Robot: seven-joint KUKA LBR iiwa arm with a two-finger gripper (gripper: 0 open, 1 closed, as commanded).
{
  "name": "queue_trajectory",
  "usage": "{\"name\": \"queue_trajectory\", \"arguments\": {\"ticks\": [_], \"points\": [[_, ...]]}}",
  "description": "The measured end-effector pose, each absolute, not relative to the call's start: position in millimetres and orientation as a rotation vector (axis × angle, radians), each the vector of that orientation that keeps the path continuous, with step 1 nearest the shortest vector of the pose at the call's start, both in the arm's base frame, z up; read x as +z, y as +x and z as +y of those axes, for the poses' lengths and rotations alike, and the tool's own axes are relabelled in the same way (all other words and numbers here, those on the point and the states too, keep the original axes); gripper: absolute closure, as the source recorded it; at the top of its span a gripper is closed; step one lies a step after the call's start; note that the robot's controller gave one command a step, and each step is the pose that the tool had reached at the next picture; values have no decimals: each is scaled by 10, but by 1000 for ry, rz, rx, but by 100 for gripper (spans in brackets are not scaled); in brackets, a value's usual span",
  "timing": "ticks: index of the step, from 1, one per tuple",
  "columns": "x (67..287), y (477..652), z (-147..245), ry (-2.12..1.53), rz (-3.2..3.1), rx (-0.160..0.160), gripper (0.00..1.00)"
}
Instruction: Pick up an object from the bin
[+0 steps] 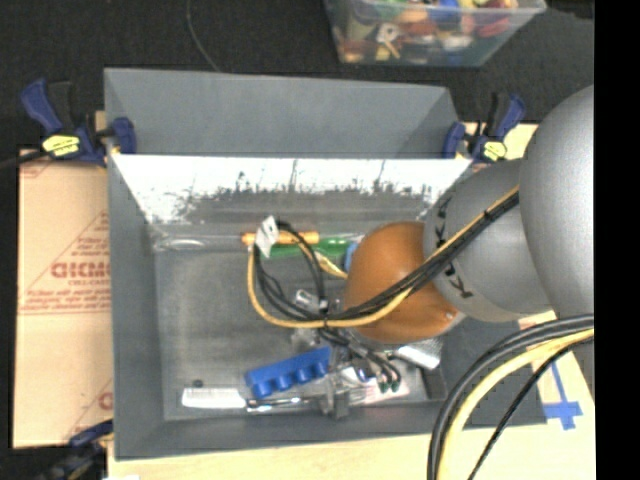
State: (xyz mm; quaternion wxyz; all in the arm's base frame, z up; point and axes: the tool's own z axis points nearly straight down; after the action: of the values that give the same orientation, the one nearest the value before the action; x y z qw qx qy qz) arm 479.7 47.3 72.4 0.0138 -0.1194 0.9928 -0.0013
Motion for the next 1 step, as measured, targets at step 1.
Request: {"name": "queue_trajectory", "arguments": {"ticks": [1], "points": [[715, 4881, 861, -591, 3069, -6, 0]]}}
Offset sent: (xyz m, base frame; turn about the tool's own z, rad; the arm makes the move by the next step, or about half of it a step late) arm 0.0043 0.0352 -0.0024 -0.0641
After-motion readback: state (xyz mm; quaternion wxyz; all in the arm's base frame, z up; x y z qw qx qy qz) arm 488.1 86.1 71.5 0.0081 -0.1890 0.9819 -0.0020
